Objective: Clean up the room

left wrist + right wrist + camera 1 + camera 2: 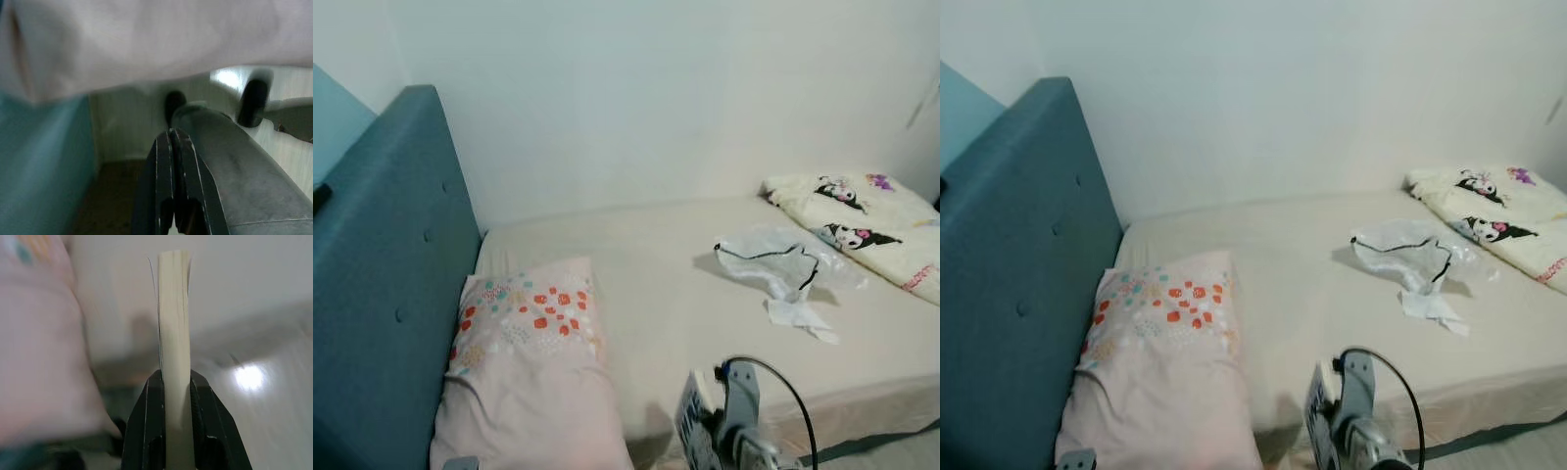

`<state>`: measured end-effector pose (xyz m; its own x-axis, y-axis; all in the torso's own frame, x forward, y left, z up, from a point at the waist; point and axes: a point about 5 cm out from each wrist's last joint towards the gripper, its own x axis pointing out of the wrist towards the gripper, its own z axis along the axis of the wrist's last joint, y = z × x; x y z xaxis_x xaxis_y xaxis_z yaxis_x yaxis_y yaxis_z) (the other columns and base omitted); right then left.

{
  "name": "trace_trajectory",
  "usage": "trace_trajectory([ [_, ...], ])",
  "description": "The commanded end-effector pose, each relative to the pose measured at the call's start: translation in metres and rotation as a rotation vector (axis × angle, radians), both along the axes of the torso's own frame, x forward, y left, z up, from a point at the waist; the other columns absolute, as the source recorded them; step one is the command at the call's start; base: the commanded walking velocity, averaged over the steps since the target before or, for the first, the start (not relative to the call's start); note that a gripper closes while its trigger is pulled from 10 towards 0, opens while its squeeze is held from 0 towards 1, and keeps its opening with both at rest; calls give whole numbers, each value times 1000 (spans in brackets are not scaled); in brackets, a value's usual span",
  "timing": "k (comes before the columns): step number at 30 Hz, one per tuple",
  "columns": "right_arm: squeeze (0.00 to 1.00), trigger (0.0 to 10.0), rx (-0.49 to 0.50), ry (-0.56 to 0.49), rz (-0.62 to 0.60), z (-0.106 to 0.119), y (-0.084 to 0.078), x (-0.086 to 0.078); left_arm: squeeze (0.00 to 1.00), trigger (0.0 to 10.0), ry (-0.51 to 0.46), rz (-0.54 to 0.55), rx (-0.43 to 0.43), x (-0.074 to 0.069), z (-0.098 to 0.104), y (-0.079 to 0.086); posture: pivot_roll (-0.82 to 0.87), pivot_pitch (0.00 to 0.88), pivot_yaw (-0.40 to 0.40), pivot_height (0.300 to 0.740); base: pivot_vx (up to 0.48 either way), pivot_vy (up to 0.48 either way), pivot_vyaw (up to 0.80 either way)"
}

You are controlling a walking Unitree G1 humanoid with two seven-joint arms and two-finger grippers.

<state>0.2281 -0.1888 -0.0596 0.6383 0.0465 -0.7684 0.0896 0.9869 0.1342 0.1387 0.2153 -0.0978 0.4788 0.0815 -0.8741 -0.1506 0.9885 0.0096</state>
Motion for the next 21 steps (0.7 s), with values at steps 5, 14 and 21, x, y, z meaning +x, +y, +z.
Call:
trace_trajectory([
  [5, 0, 10000, -56, 3, 28, 0, -2, 0, 0, 10000, 45, -25, 0, -11, -4, -1, 15, 0, -58, 740, 0, -435, 459],
  [14, 0, 10000, -64, 7, 15, -1, -4, -3, 0, 10000, 48, -48, 1, -11, -5, -3, 12, 0, -50, 740, 0, -468, 763],
  [21, 0, 10000, -60, -26, 30, 3, -2, 4, 0, 10000, 45, -58, 0, -10, -4, -3, 8, 0, -45, 740, 0, -467, 763],
])
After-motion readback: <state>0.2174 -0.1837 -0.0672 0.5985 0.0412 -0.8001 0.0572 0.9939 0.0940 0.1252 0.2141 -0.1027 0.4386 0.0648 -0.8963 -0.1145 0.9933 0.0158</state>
